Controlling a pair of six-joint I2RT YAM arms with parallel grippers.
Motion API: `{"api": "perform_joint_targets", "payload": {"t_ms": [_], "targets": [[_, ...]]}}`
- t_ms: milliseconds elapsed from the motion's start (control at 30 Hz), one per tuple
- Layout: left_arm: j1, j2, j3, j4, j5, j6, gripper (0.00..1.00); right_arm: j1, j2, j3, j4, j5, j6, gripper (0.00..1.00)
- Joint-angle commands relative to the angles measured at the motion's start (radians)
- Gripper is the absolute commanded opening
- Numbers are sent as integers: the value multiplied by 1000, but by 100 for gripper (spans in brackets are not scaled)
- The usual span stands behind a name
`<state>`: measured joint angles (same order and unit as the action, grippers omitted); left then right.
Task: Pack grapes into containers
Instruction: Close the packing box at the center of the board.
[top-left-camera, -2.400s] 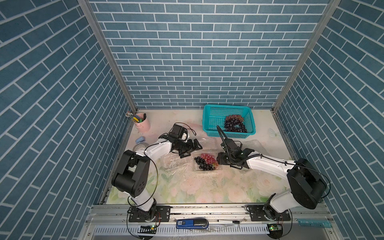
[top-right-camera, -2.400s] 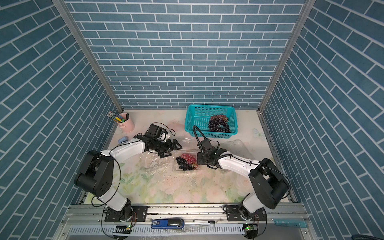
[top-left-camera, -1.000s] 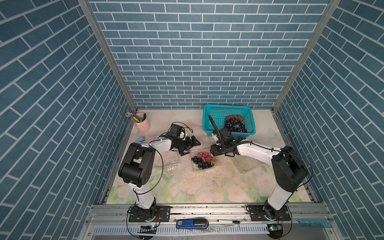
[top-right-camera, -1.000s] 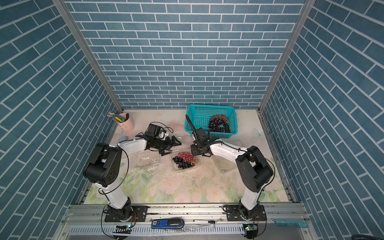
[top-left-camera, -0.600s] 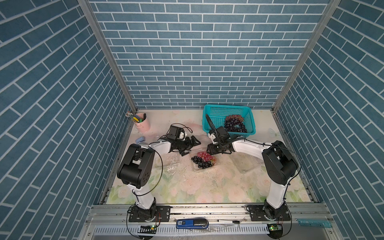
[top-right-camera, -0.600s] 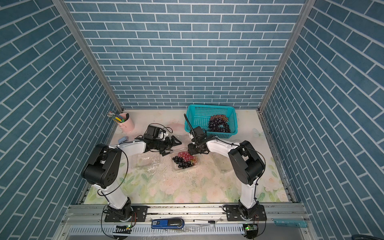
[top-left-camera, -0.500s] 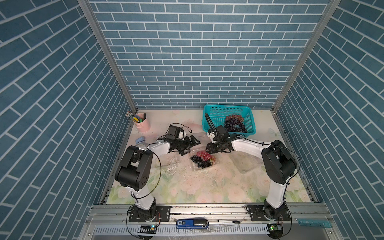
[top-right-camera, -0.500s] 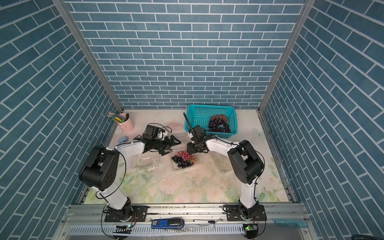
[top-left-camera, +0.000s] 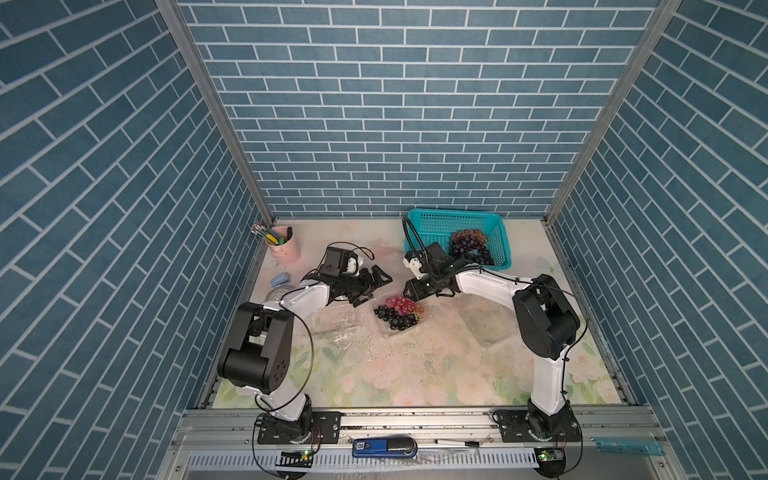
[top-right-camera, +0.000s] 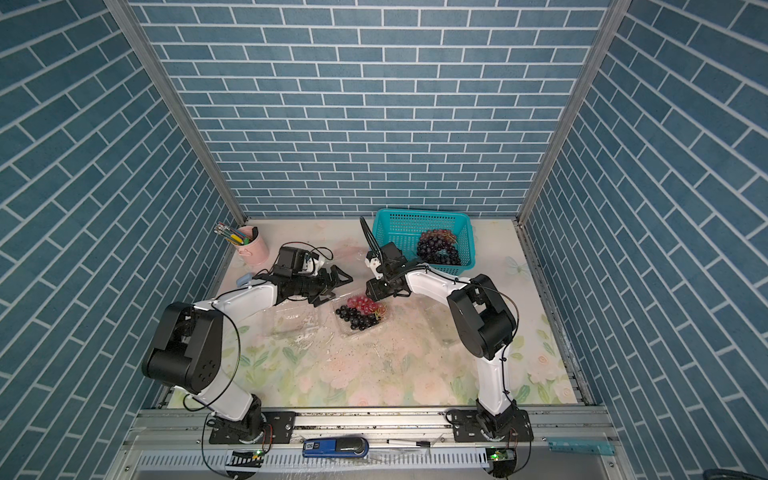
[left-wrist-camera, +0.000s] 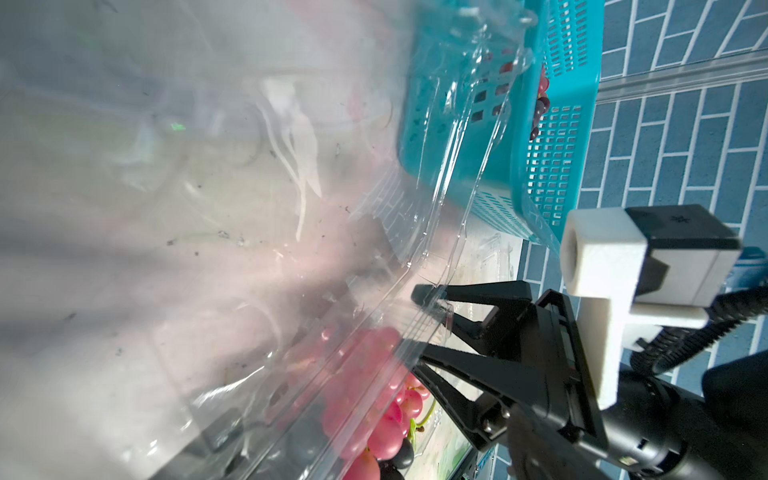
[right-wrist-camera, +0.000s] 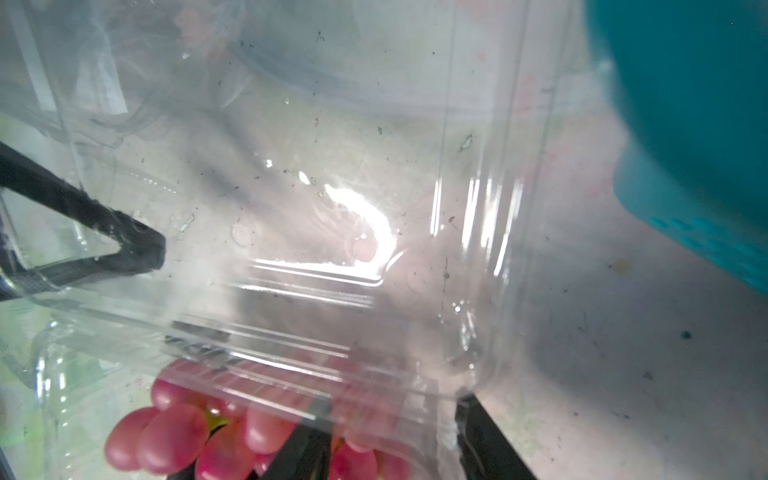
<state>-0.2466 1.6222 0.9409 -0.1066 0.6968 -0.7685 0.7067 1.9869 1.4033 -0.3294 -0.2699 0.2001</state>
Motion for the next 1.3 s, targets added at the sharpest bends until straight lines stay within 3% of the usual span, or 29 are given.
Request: {"api": "perform_joint_targets", "payload": {"t_ms": [0,400,633,800,933,1067,1267], "targets": [[26,-51,-6,-34,2,40,100,4,8,36,-44,-5,-66,50],[29,-49,20,-41,10,57,100,3,-76,27,-65,-3,-54,58],[29,-76,-1,-36,9,54,100,2,-145,-36,-44,-2,-6,69],[29,-91,-16,-34,10,56,100,2,-262,-138,-29,42,156,79],[29,-106,-19,-36,8,61,99,2,-359,-251,-24,66,347,81],[29,-119,-19,-50,6,73,100,8,-455,-397,78,10,553,84],[29,-133,-35,-54,-1,80,100,59,-482,-504,178,-14,671,85]]}}
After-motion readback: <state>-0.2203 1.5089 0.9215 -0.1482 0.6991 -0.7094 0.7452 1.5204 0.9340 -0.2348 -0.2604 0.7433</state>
